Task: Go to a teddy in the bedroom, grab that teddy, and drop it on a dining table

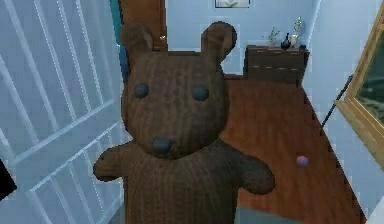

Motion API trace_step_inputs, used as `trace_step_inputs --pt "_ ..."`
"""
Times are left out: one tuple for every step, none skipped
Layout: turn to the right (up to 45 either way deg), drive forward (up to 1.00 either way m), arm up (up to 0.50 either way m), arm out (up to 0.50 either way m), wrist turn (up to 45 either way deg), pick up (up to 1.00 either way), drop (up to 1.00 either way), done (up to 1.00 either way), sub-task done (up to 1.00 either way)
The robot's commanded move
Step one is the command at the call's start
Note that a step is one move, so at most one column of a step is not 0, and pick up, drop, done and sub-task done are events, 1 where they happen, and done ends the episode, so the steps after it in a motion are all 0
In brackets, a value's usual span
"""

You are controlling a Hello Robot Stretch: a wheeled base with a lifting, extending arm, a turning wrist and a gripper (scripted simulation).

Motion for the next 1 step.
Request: trace_step_inputs --pt "0.0 0.65 0.00 0.00 0.0 0.00 0.00 0.00 0.00"
